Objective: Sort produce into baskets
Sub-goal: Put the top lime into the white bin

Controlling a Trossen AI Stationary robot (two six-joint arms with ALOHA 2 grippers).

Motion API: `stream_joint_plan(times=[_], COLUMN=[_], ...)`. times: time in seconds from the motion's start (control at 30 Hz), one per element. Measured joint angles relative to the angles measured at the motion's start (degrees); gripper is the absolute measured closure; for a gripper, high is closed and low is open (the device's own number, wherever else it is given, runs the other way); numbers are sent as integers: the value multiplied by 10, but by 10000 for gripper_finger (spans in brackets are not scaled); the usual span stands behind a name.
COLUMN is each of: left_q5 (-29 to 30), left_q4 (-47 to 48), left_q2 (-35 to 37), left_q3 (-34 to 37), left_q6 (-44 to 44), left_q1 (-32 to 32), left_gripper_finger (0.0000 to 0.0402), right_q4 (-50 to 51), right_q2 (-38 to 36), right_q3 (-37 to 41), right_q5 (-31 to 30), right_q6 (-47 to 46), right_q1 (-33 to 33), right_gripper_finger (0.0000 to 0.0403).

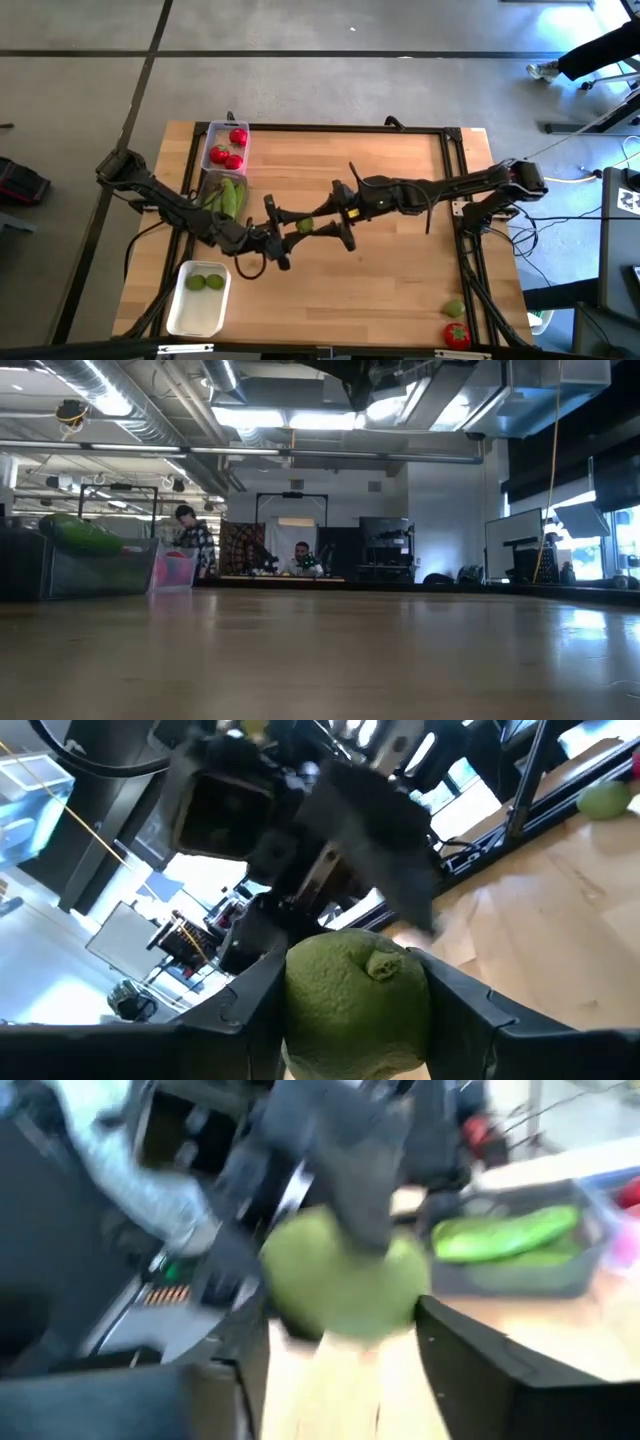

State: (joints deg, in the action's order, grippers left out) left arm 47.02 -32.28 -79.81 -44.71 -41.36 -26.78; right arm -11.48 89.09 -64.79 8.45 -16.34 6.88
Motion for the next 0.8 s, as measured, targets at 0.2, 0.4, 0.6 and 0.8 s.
stream_joint_plan(times=[0.2, 0.4, 0.6, 0.8], left_q5=[15, 14, -10, -184], left_q4=[14, 192, 457, 654], left_q2=[0, 1, 1, 1], left_q3=[-14, -62, -134, -188], left_q6=[62, 222, 423, 640], left_q1=[-27, -59, -79, -88], left_gripper_finger=[225, 225, 224, 224], right_q4=[205, 414, 517, 538], right_q2=[-80, -116, -104, -92], right_q3=[0, 0, 0, 1], right_q5=[52, -32, -135, -168], right_q6=[36, 9, -51, -75], right_q1=[-3, 33, 82, 125], right_gripper_finger=[133, 121, 121, 121])
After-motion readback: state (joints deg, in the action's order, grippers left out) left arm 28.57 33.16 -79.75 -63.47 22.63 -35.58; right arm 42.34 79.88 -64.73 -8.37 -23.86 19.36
